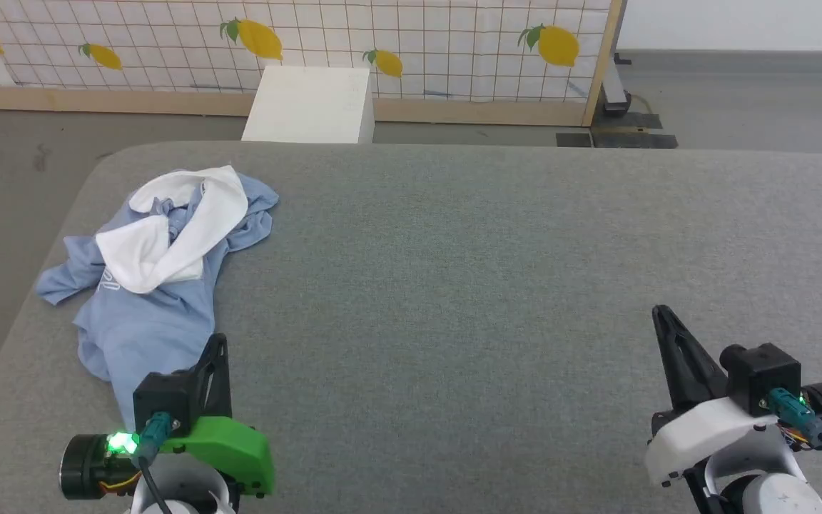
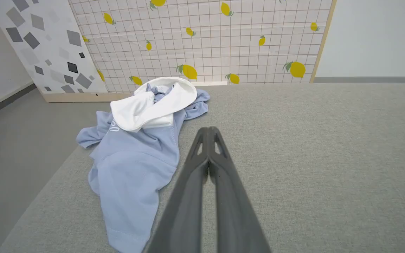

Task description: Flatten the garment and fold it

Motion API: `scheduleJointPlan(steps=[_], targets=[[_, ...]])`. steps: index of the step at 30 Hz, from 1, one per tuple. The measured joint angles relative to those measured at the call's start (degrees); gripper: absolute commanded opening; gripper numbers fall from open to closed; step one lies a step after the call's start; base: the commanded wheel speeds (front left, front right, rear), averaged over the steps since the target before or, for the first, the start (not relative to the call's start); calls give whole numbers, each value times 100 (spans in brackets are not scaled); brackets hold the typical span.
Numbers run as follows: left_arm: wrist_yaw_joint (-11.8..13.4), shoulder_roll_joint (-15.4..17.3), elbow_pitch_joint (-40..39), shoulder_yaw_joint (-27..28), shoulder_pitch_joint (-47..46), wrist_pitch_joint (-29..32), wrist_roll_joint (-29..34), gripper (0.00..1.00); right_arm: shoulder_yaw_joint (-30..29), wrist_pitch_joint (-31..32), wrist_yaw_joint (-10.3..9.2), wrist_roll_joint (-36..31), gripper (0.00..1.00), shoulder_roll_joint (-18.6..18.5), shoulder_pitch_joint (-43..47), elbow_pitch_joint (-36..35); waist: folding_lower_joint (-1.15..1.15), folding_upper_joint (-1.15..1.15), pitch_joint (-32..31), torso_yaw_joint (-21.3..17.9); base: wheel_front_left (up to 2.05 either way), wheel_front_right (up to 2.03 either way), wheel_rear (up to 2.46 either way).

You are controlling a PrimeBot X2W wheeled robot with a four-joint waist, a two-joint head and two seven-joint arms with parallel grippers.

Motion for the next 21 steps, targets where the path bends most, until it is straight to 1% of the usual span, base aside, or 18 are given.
scheduleJointPlan(steps=[21], targets=[[0, 0, 0, 0, 0, 0, 0, 0, 0, 0, 0, 0, 0, 0, 0, 0, 0, 0, 0, 0, 0, 0, 0]])
